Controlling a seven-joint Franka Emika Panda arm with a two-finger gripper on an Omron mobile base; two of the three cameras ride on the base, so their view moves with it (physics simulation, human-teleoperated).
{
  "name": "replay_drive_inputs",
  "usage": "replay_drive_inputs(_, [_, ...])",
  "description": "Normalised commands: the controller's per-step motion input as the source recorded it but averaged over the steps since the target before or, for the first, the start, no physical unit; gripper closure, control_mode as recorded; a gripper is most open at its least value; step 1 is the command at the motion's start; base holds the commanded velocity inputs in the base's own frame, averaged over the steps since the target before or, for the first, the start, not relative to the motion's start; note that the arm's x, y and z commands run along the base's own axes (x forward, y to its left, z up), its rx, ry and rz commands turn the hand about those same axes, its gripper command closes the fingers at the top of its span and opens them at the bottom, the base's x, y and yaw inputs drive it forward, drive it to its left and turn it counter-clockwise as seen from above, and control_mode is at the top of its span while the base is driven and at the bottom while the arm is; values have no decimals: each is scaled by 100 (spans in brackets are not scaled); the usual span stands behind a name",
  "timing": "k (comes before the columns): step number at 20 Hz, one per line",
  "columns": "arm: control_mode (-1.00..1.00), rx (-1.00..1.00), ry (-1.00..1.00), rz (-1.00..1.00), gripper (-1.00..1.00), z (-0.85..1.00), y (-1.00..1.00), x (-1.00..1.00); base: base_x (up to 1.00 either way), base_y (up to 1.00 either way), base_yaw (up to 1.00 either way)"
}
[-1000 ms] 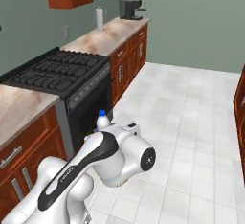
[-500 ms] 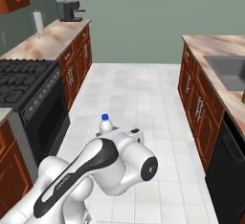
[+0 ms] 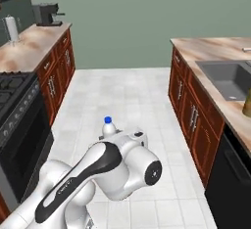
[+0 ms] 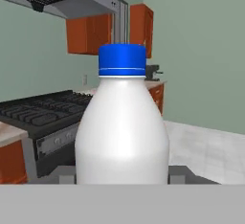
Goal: Place the drinks on the dining counter in a tight cluster.
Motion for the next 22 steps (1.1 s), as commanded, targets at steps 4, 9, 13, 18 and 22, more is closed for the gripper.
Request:
replay_drive_inputs(4, [100, 0, 0, 0, 100, 0, 0, 0, 68, -13, -19])
replay_drive_inputs(9, [100, 0, 0, 0, 100, 0, 0, 0, 24, -6, -65])
replay_drive_inputs(13, [100, 0, 0, 0, 100, 0, 0, 0, 1, 5, -94])
replay_drive_inputs(18, [100, 0, 0, 0, 100, 0, 0, 0, 2, 7, -94])
replay_drive_inputs(22, [100, 0, 0, 0, 100, 0, 0, 0, 41, 19, -61])
